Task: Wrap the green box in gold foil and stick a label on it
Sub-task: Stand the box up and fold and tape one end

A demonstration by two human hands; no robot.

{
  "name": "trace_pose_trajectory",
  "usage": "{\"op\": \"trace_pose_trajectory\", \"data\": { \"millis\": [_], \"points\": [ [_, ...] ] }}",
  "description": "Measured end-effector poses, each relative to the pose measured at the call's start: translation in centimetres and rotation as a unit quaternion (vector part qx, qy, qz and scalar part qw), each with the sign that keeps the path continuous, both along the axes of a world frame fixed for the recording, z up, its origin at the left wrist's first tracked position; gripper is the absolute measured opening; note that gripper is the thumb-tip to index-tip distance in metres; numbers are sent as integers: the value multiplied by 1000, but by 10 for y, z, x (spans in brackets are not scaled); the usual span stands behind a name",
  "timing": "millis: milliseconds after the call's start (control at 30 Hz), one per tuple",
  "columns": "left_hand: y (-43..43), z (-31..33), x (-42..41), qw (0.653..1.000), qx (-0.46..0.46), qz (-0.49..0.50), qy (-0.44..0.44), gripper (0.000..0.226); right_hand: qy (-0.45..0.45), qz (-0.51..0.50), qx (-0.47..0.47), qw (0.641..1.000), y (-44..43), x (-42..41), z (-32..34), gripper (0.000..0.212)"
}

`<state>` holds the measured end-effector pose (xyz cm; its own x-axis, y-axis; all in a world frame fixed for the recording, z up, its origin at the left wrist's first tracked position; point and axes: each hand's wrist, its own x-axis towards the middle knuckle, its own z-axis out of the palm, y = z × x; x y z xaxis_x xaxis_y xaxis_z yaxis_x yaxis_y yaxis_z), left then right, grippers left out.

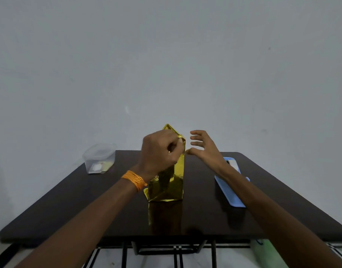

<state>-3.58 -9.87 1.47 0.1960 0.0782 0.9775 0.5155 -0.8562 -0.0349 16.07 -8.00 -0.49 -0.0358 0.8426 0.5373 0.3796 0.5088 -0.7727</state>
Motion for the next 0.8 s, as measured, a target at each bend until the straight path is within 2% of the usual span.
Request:
{"op": "trace_pose_trajectory", "data": {
  "millis": [67, 133, 233, 300, 333, 400, 467, 567, 667, 800],
  "points": [
    [-2, -6, 21, 998, 20, 17, 61, 31, 8, -15, 6, 1000, -12, 12, 2, 55],
    [1, -14, 38, 995, -11, 27, 91, 30, 10, -44, 4, 999, -23, 25, 3, 44],
    [12, -26, 69, 983, -138, 30, 118, 30, 7, -150, -1, 989, -36, 55, 3, 23],
    [20, -35, 89, 959, -250, 10, 133, 23, -12, -227, -29, 973, -39, 79, 0, 7],
    [25, -40, 97, 940, -312, -17, 137, 17, -25, -253, -53, 966, -40, 90, -3, 8],
    [35, -53, 116, 896, -412, -69, 152, 8, -35, -284, -109, 952, -42, 111, -14, 29],
    [40, -67, 131, 862, -465, -99, 176, 19, -33, -295, -158, 942, -47, 124, -25, 41],
    [41, -83, 154, 834, -496, -123, 208, 41, 0, -275, -223, 935, -56, 131, -39, 34],
    [43, -97, 169, 844, -474, -112, 224, 39, 84, -228, -290, 926, -62, 129, -43, 26],
    [47, -104, 171, 853, -468, -116, 197, 40, 134, -221, -304, 917, -60, 129, -44, 24]
  ]
}}
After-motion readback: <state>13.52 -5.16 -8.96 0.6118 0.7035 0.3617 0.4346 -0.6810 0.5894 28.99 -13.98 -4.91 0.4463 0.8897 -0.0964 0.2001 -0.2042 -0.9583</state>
